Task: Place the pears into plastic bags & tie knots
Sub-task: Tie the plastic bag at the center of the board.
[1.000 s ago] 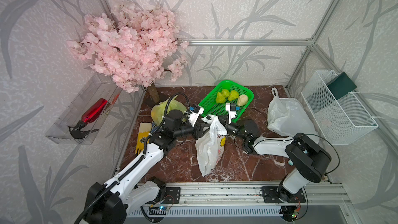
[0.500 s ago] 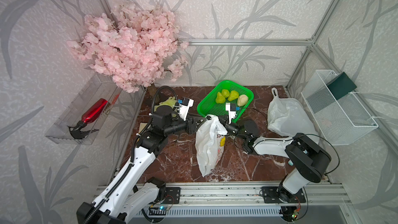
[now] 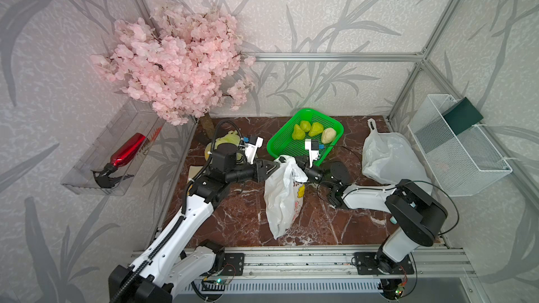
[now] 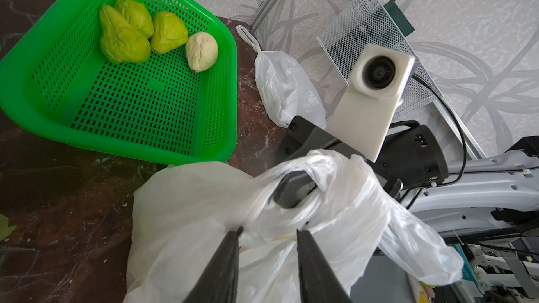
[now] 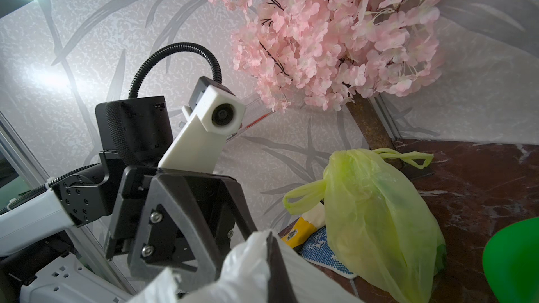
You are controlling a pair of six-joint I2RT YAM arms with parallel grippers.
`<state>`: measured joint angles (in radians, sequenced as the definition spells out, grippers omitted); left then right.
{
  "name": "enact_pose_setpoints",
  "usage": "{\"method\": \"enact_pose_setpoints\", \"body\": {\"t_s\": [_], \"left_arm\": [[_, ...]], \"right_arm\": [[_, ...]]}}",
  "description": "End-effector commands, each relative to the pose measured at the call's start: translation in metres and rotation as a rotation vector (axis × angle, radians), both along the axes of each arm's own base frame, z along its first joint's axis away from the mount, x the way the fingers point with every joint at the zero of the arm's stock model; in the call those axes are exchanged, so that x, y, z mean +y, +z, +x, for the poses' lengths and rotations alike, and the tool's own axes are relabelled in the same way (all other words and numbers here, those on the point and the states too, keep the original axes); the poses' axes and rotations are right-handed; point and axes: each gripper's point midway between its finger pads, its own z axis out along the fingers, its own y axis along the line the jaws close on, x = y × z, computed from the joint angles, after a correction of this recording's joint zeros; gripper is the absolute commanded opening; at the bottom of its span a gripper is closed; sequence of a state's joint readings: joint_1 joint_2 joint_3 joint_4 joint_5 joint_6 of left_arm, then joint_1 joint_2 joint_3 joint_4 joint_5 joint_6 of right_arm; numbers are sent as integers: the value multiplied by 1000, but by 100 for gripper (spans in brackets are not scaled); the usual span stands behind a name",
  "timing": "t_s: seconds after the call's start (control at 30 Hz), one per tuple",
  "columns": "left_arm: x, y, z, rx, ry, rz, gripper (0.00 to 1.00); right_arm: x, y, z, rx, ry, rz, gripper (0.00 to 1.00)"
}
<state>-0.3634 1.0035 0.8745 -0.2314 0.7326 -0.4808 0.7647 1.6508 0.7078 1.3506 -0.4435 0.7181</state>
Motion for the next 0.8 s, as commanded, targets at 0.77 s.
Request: {"method": "enact_pose_setpoints", "body": {"t_s": [0.77], "left_arm": [[-2,32,15,40,4,-259,29]], "right_arm": [[-2,23,-4,-59,17,56,0]]}}
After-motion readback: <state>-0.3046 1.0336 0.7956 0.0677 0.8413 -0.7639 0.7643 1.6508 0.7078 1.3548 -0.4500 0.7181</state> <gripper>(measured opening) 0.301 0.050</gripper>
